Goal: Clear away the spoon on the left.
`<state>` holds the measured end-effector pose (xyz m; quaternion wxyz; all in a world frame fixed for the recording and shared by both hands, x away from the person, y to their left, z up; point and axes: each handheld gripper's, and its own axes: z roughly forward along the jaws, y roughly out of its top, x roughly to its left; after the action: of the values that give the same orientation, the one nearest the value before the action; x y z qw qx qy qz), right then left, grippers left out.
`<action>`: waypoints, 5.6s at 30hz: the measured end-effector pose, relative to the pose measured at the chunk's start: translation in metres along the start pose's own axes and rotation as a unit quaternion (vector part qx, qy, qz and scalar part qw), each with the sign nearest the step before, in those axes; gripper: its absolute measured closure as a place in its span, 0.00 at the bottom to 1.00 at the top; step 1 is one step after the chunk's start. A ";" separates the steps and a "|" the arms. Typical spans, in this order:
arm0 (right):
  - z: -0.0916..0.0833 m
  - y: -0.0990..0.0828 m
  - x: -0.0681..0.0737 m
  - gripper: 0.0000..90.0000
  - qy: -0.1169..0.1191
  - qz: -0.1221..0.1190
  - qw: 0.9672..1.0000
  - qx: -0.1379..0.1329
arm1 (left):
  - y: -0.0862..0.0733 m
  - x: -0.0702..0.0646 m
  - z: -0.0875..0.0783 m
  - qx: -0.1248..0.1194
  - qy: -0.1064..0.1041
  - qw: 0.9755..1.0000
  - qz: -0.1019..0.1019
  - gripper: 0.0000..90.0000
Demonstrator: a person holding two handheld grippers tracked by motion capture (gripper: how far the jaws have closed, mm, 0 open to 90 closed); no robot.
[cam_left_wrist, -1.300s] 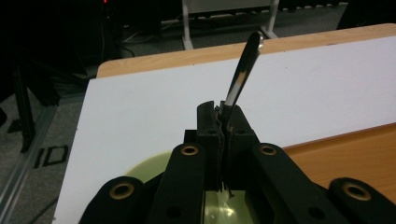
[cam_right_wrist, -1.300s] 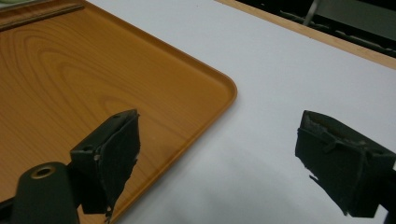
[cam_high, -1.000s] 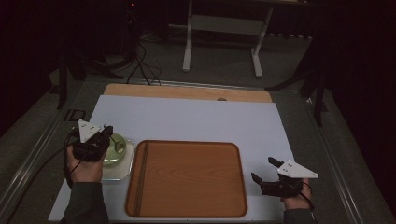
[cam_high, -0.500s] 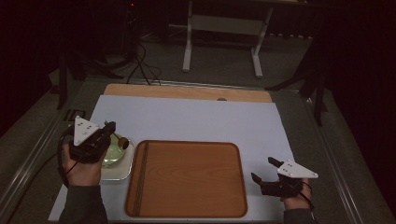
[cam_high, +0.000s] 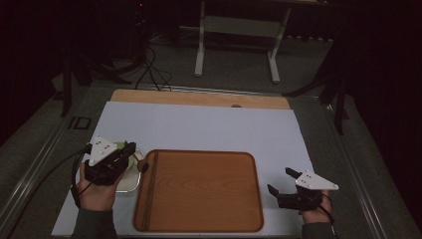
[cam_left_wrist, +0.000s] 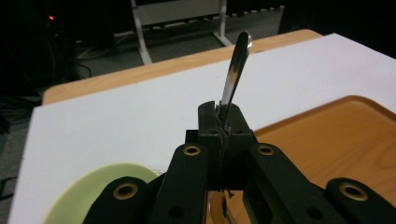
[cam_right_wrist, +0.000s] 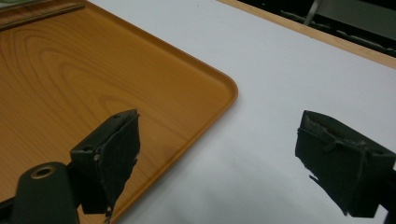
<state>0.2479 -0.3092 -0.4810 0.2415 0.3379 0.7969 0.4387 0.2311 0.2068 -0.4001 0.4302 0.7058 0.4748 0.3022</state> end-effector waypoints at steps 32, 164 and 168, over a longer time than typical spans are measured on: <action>0.000 0.000 0.000 0.15 0.001 0.000 1.000 0.000 | -0.039 -0.037 -0.005 0.066 -0.077 0.995 -0.006 0.99; -0.011 0.004 -0.003 0.15 -0.022 -0.009 0.999 -0.047 | -0.047 0.052 0.045 0.095 0.074 0.991 -0.065 0.36; -0.012 0.004 -0.003 0.15 -0.023 -0.010 0.998 -0.050 | -0.050 0.061 0.043 0.097 0.091 0.988 -0.079 0.35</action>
<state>0.2431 -0.3166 -0.4713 0.2809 0.3273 0.7716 0.4675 0.2687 0.2587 -0.4633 0.3368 0.6740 0.5935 0.2828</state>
